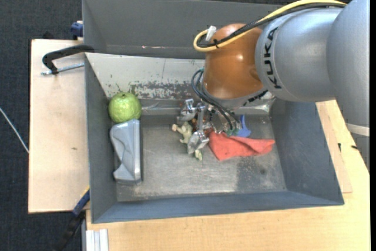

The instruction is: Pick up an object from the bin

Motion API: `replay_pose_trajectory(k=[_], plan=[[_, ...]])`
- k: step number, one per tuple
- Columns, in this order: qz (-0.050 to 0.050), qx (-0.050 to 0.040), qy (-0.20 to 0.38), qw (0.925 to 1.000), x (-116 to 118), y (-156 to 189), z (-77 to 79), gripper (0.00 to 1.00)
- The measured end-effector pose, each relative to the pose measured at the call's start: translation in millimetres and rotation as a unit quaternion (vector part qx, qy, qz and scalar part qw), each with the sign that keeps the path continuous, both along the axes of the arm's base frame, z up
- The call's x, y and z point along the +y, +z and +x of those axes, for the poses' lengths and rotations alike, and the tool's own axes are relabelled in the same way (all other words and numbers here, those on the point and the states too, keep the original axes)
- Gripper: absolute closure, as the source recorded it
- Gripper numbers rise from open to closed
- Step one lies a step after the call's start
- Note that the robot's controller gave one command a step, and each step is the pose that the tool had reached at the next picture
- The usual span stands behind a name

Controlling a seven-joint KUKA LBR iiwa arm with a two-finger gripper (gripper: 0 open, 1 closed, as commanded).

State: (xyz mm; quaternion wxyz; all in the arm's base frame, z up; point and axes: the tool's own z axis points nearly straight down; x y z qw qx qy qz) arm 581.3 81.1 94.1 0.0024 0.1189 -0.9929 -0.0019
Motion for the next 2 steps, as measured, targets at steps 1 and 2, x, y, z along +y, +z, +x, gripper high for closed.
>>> replay_pose_trajectory(k=[1, 2], plan=[[0.000, 0.0000, 0.000, 1.0000, 0.0, 0.0, 0.0, 1.00], [-0.001, -0.0050, -0.002, 1.0000, -2.1, 110.2, 4.1, 1.00]])
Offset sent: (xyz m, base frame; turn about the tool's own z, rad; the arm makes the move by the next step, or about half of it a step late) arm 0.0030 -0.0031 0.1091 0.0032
